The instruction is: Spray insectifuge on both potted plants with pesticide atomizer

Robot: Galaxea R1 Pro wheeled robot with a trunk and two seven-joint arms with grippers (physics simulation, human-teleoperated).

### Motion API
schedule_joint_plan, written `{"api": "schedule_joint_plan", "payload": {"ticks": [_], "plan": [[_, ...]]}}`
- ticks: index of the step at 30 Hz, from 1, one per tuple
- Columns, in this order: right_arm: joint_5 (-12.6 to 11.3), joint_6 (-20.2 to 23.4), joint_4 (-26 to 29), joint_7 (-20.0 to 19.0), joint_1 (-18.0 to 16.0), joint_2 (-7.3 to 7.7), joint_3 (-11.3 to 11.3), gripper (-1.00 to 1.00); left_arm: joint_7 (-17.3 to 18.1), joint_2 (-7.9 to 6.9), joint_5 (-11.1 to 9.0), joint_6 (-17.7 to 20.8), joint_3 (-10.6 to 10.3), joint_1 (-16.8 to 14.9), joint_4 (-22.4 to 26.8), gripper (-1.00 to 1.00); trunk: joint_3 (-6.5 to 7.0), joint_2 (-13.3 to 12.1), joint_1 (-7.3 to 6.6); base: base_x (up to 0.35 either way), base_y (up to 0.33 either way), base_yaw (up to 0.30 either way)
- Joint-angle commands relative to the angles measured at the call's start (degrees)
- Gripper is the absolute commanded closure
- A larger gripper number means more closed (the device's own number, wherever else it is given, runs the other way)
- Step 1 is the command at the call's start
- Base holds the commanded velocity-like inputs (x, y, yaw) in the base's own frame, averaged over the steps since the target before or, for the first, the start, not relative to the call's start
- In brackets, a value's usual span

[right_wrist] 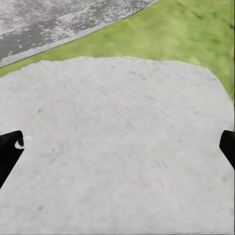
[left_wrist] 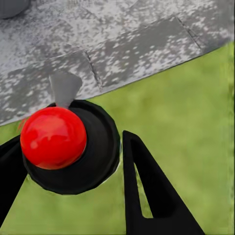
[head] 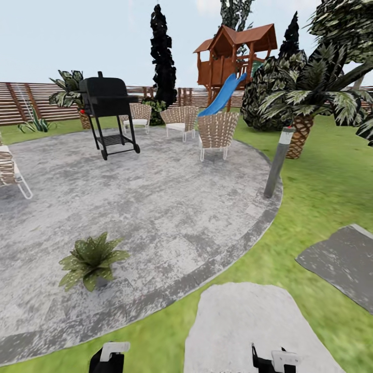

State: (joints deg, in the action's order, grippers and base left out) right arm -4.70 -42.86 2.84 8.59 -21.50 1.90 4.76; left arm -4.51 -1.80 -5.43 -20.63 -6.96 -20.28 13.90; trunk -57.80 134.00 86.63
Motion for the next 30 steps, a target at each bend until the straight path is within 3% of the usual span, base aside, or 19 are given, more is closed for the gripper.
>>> {"api": "schedule_joint_plan", "payload": {"ticks": [1, 30], "plan": [[-0.48, -0.13, -0.03, 0.11, -0.03, 0.02, 0.51, -1.00, -0.31, -0.02, -0.54, -0.20, -0.51, -0.02, -0.01, 1.00, -0.05, 0.02, -0.01, 0.000, -0.265, -0.286], [-0.48, -0.13, -0.03, 0.11, -0.03, -0.04, 0.52, -1.00, -0.32, 0.05, -0.54, -0.20, -0.51, -0.02, -0.01, 1.00, -0.05, 0.02, -0.01, 0.000, -0.265, -0.286]]}}
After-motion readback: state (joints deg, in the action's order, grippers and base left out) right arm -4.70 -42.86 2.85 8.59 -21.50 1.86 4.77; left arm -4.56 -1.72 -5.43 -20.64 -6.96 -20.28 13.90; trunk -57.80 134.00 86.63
